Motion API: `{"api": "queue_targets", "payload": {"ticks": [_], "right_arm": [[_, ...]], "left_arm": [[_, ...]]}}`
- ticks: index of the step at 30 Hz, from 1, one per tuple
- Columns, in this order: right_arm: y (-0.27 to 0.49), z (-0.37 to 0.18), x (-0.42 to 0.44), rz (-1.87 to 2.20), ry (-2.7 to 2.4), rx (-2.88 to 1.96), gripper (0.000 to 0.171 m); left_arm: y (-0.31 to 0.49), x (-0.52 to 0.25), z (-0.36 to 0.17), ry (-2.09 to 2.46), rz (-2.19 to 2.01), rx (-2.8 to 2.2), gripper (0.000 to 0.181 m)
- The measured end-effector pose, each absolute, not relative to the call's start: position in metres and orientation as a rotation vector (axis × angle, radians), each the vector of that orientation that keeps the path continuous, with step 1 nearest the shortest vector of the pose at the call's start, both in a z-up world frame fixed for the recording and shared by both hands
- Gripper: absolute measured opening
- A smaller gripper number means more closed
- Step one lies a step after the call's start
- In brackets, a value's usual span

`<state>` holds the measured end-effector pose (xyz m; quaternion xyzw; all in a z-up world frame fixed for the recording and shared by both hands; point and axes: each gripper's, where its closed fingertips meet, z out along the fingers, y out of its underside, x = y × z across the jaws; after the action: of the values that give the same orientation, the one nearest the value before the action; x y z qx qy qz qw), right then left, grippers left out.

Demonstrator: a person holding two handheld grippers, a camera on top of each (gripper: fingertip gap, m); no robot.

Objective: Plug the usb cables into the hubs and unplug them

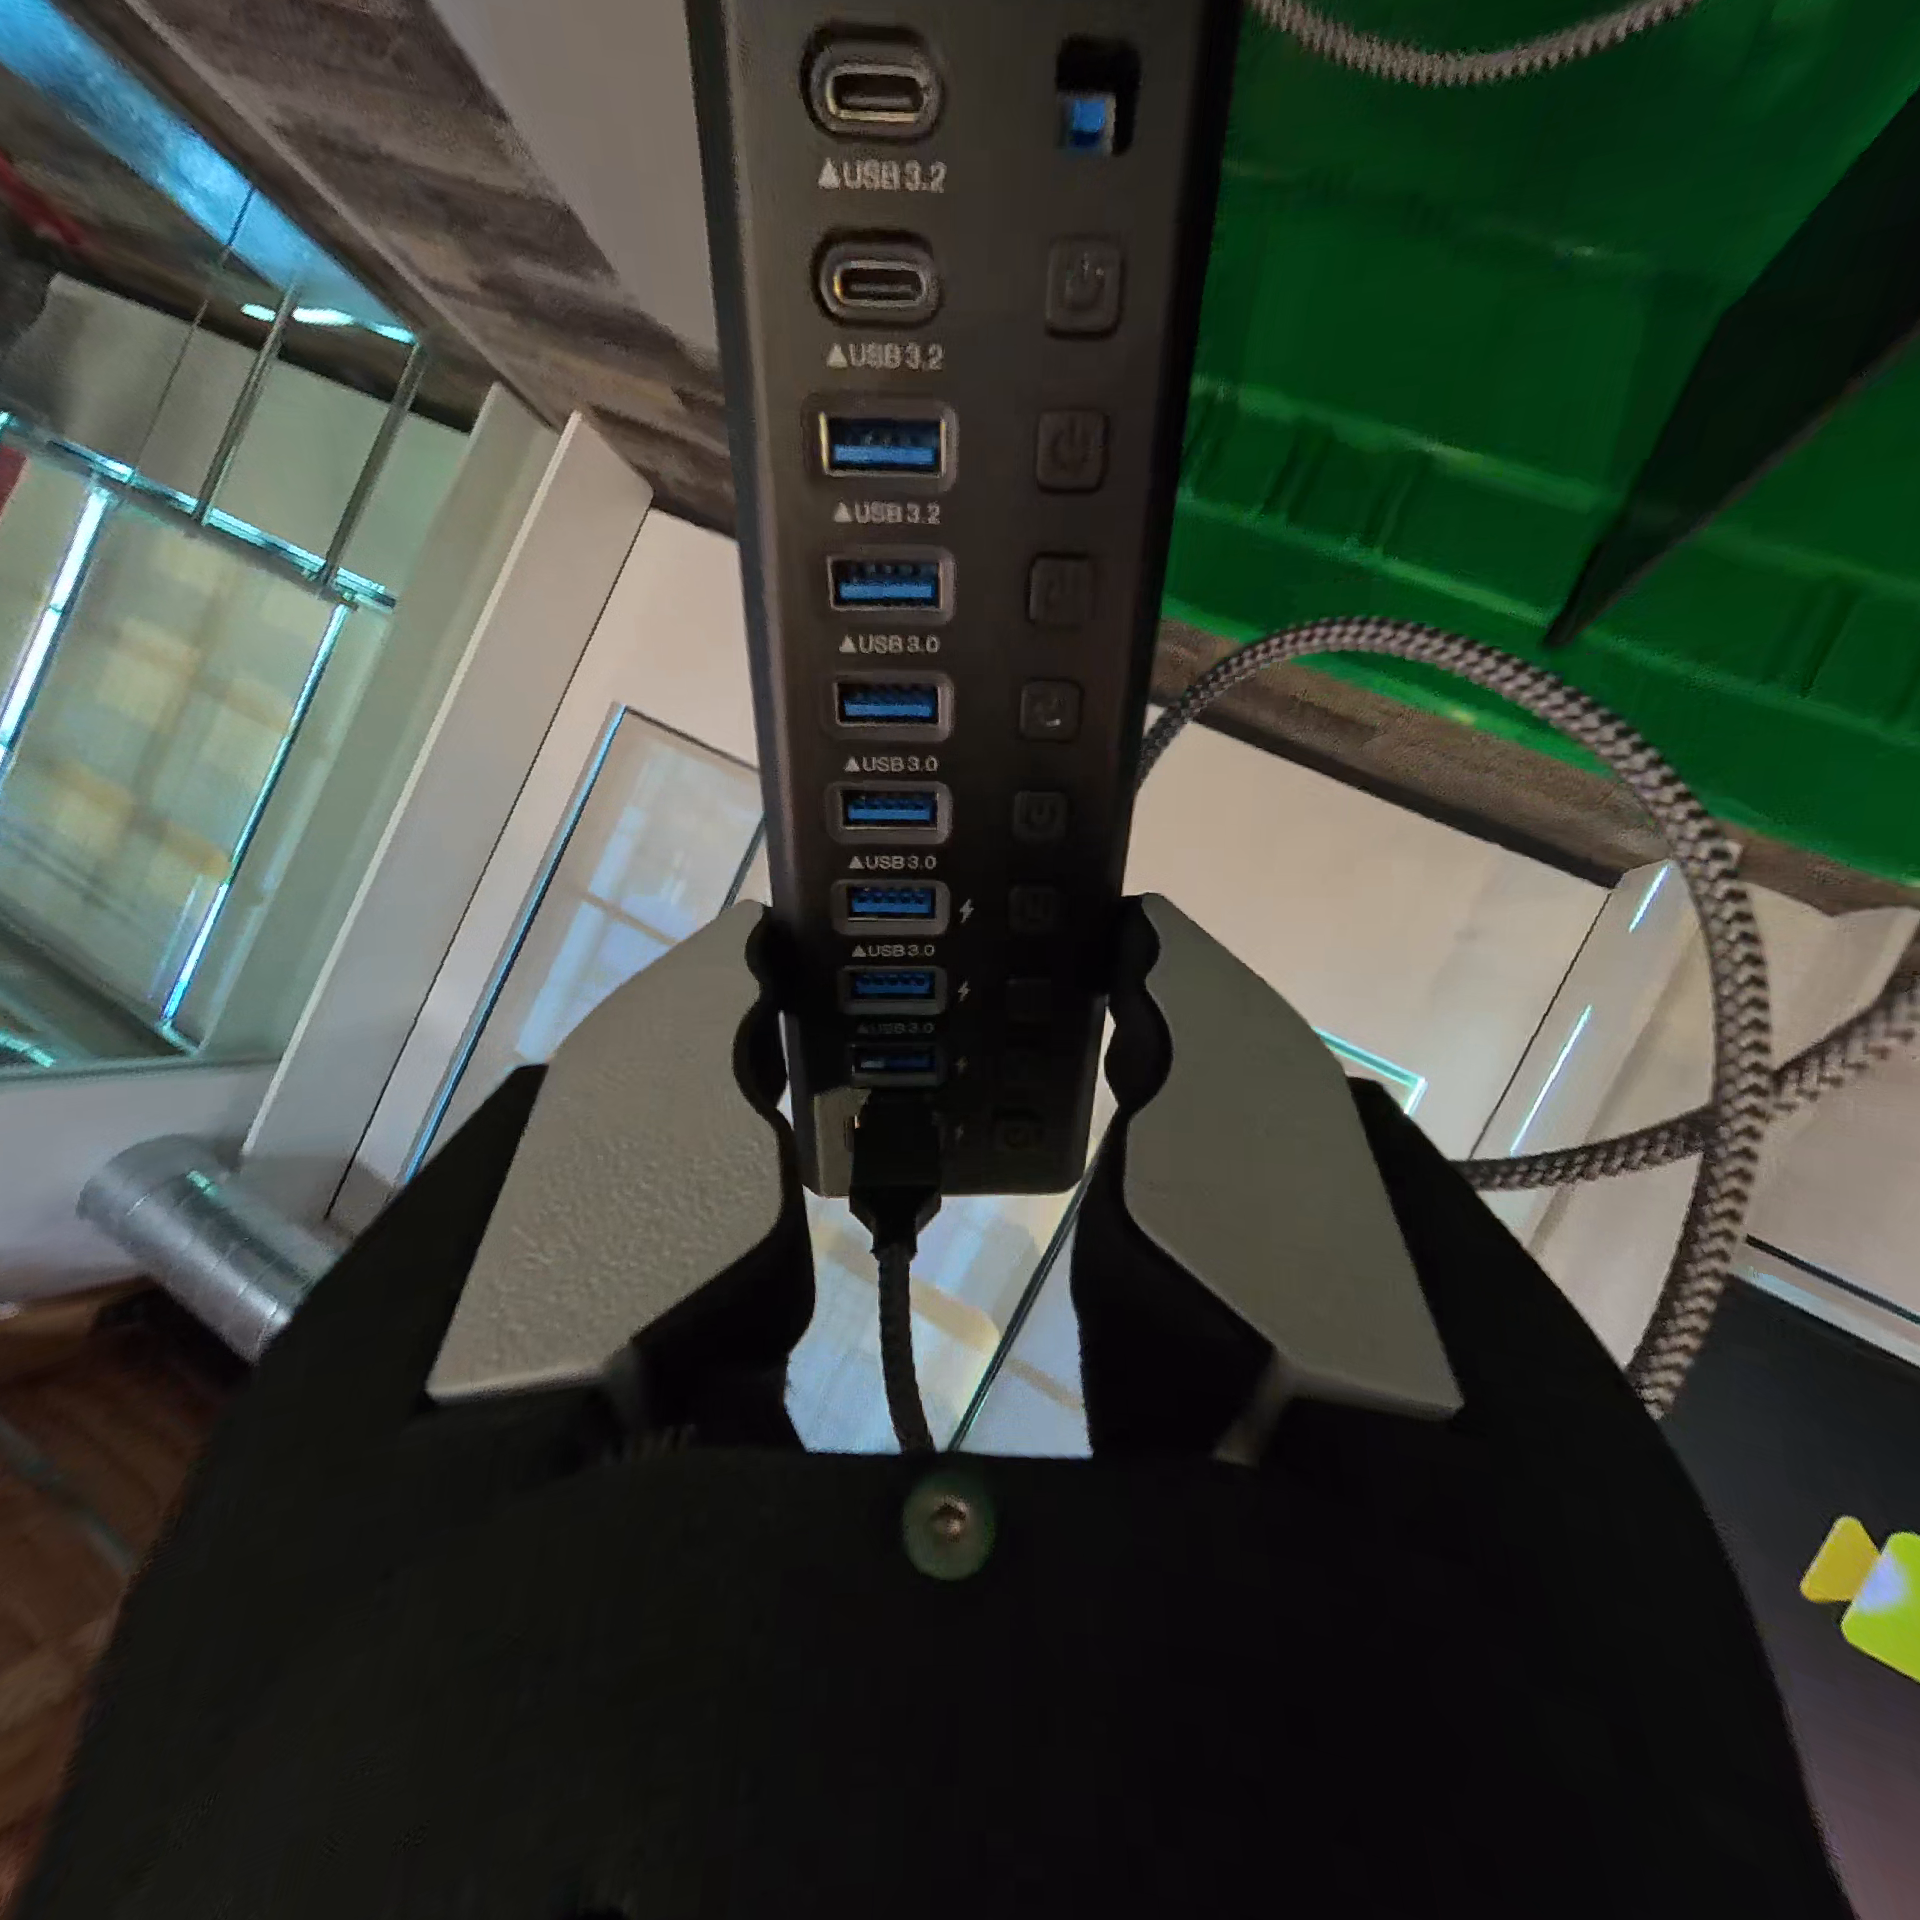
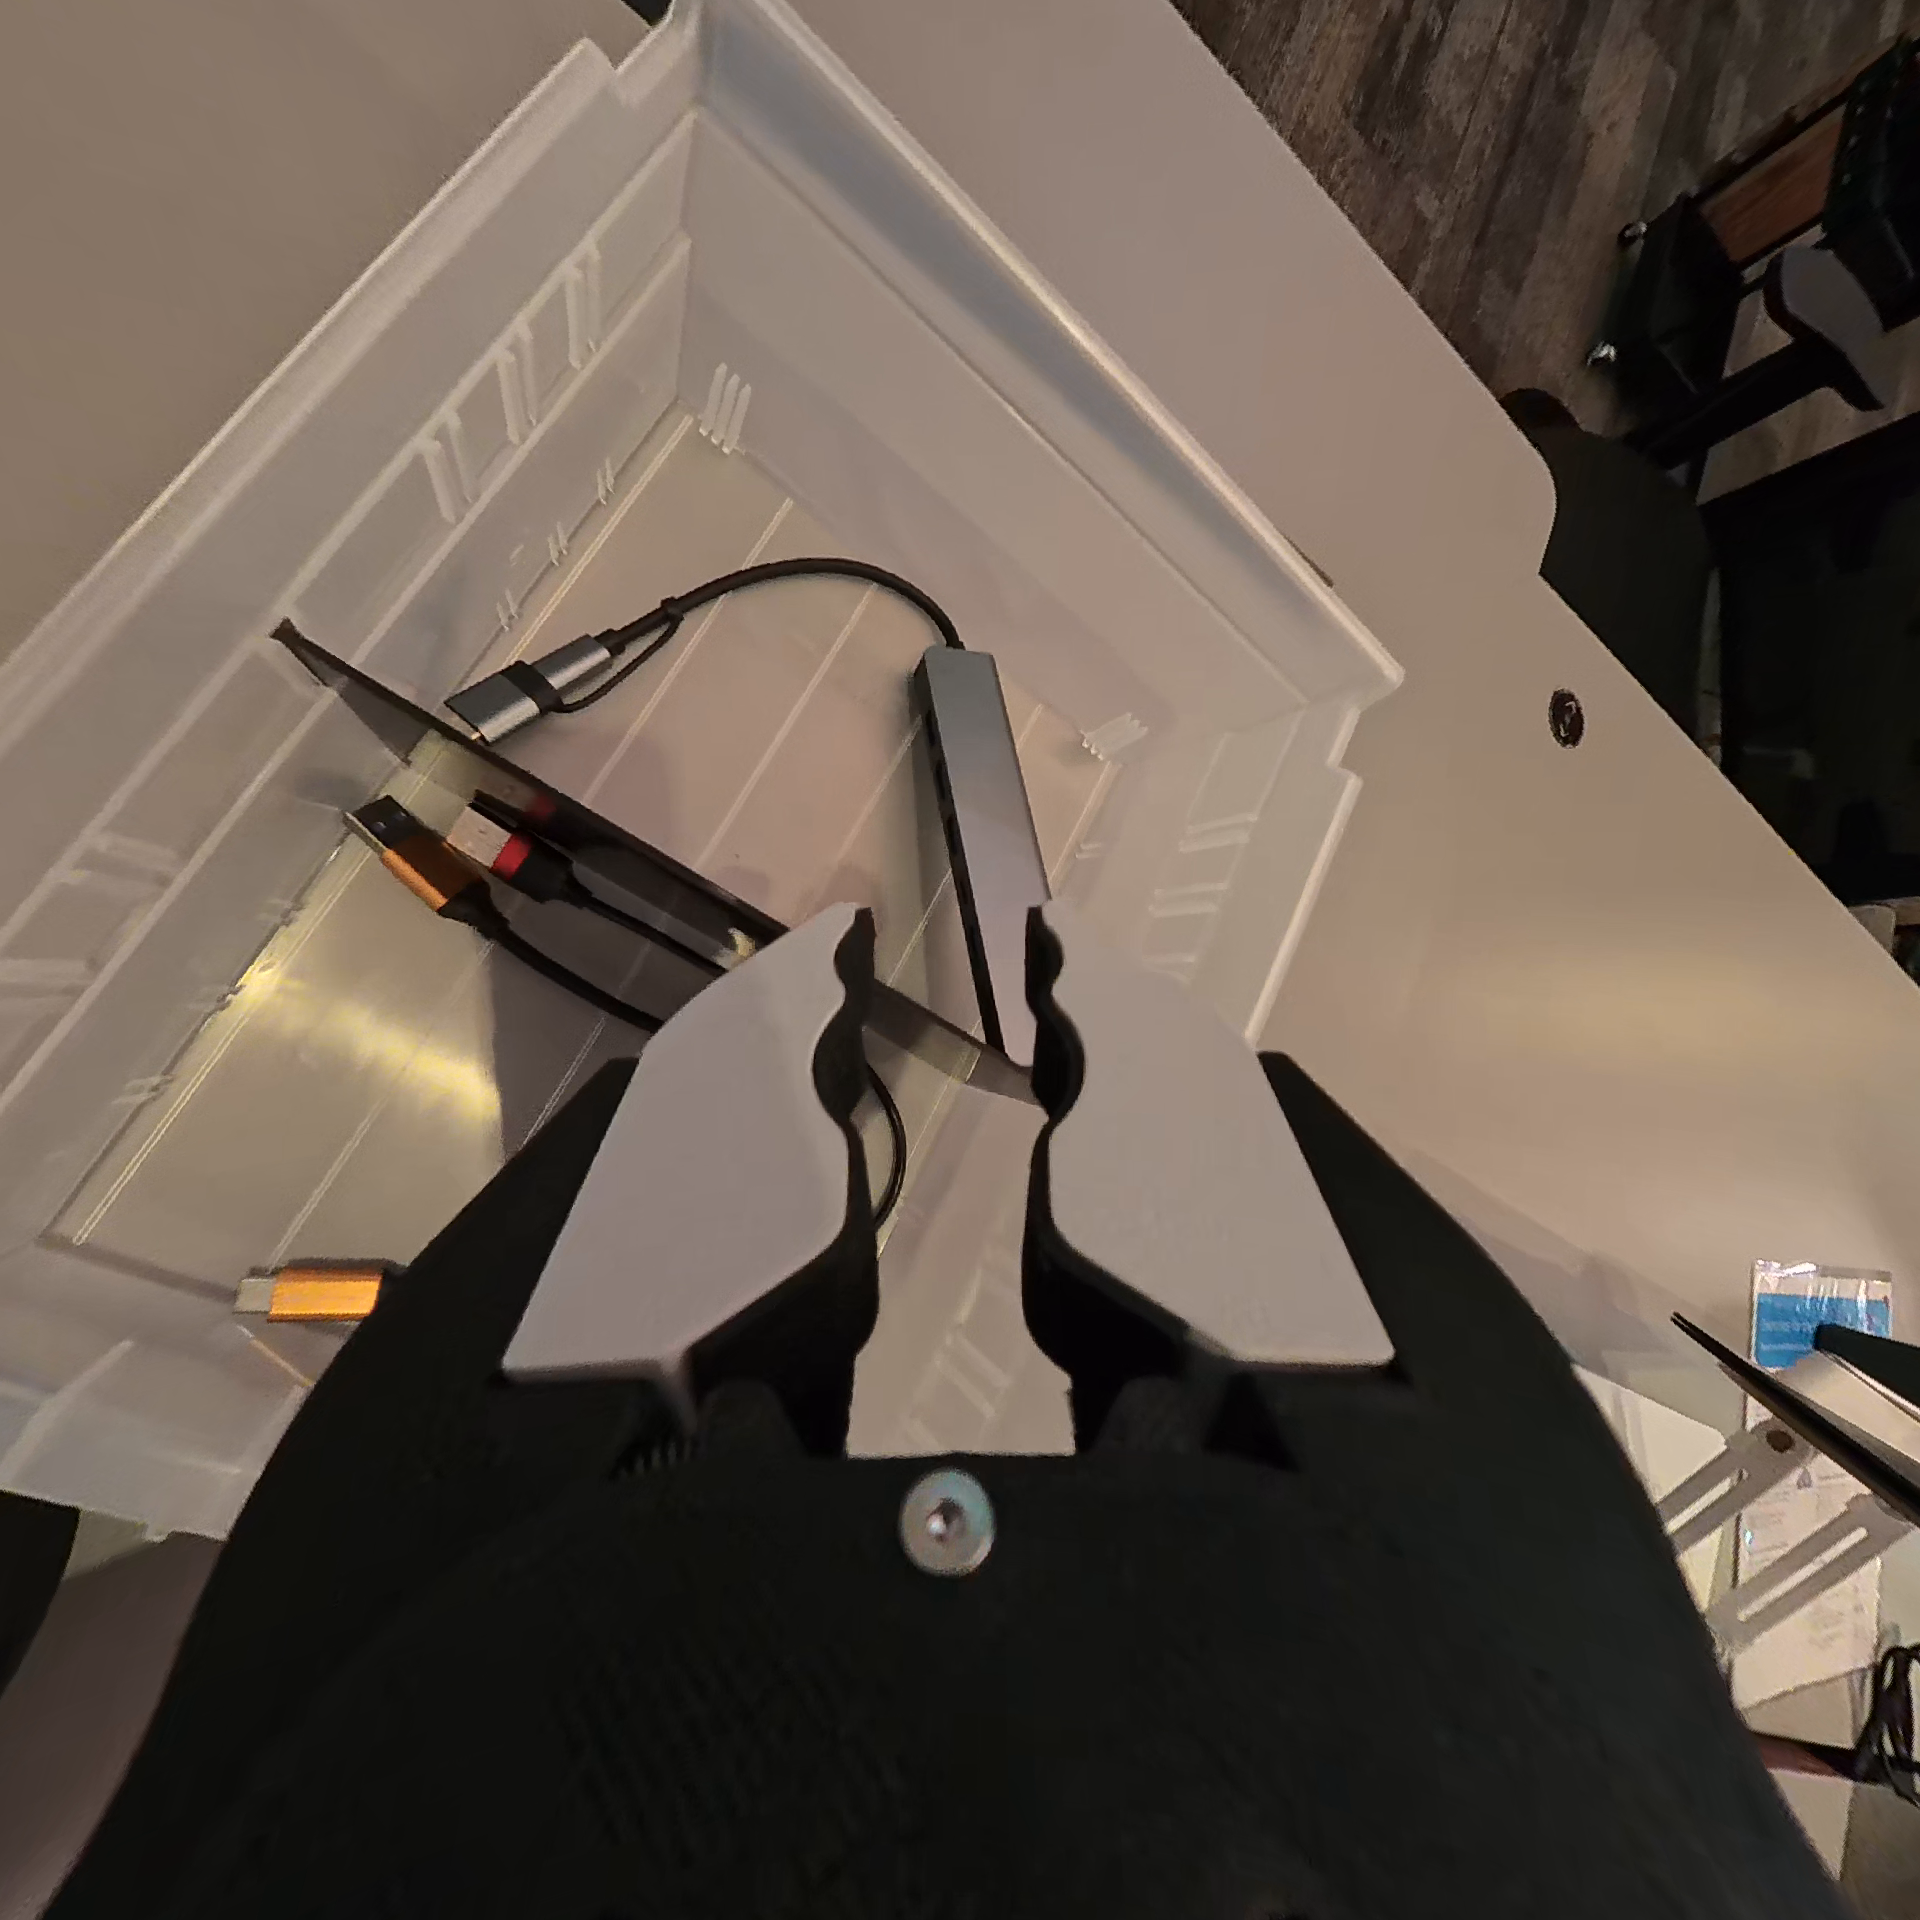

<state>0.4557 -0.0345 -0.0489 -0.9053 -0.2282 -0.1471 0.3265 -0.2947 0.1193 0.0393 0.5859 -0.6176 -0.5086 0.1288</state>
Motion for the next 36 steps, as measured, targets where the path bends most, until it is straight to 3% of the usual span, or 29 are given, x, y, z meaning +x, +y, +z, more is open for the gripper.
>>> {"api": "queue_targets", "payload": {"ticks": [10,18,26,30,36], "right_arm": [[-0.012,-0.001,0.399,-0.363,-0.717,-2.123,0.034],[0.011,0.054,0.27,-0.263,-0.927,-1.68,0.037],[-0.03,0.08,0.142,0.078,-1.109,-1.351,0.042],[-0.067,0.095,0.088,0.398,-1.127,-1.209,0.047],[-0.072,0.128,0.105,0.272,-1.013,-1.096,0.047]], "left_arm": [[0.094,-0.207,0.141,-1.873,-1.681,1.727,0.06],[0.066,-0.096,0.256,-1.991,-1.927,1.754,0.06],[0.02,0.008,0.351,-2.062,-2.146,1.675,0.06],[-0.007,0.054,0.381,-2.125,-2.209,1.649,0.06],[-0.038,0.098,0.38,-2.236,-2.198,1.593,0.06]]}}
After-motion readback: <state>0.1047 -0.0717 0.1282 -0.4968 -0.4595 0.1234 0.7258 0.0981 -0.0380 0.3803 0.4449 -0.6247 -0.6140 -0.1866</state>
